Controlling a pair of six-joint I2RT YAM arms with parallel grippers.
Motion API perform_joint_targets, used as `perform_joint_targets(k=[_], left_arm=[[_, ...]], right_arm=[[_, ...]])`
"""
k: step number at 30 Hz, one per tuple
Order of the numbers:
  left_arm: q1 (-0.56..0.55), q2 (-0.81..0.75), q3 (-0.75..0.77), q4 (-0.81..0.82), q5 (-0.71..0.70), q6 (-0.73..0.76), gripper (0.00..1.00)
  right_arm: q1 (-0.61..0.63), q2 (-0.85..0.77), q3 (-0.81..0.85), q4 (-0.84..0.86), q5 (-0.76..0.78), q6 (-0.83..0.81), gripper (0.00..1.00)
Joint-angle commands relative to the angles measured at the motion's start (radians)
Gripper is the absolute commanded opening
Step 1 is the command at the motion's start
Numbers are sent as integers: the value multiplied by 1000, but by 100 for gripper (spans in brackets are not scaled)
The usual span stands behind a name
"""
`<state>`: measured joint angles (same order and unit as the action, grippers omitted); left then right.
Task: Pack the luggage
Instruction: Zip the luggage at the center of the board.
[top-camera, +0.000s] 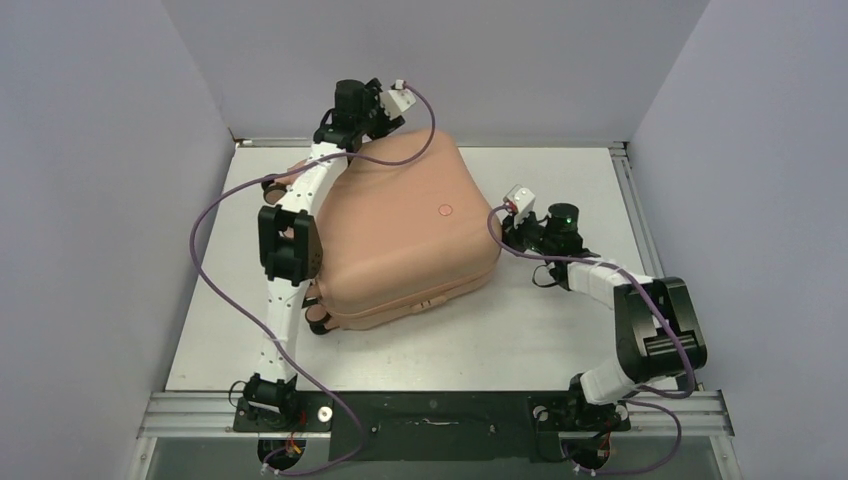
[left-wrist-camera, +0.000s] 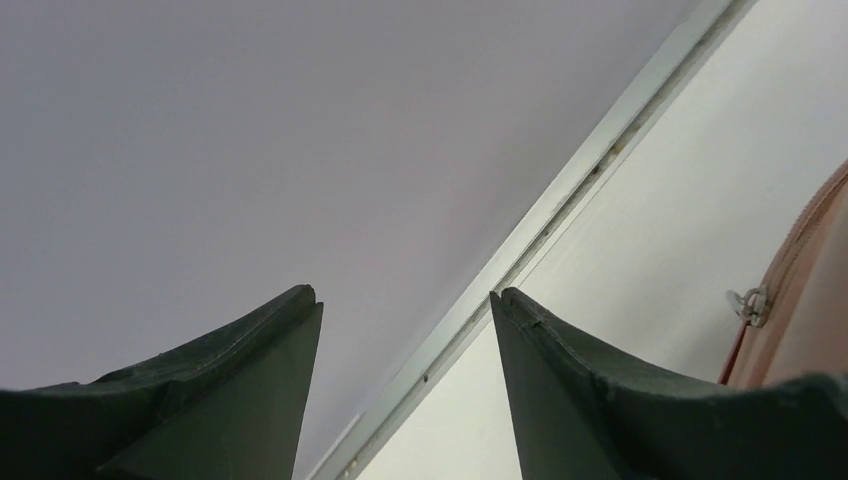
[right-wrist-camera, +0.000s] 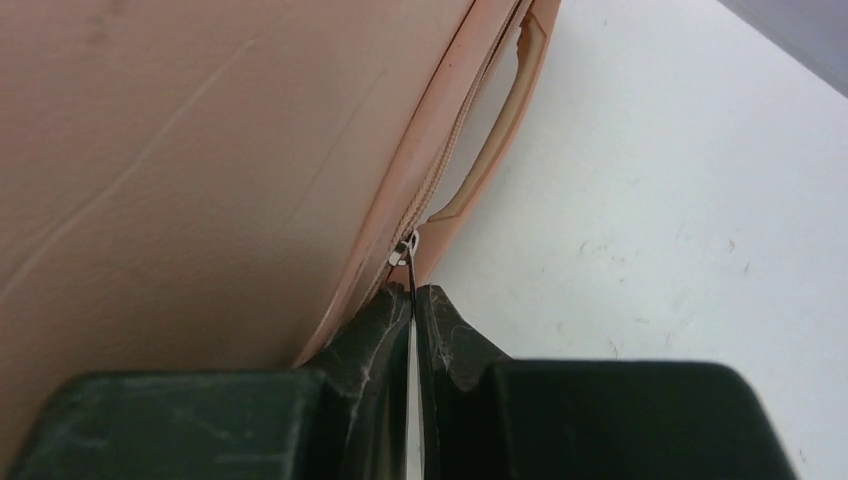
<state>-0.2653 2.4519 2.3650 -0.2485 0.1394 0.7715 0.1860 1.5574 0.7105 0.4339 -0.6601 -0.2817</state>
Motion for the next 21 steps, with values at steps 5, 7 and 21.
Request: perform_joint_targets(k=[5,7,21], left_arm=[[-204,28,23,-334,325,30,63],[-220,31,23,-355,341,31,63],[-253,28,41,-432,388,31,58]], right_arm=[[-126,-84,-39,3,-14,-17,5],[-164,-53,-9,37,-1,8,5],[-89,313,414,32,236,134,5]])
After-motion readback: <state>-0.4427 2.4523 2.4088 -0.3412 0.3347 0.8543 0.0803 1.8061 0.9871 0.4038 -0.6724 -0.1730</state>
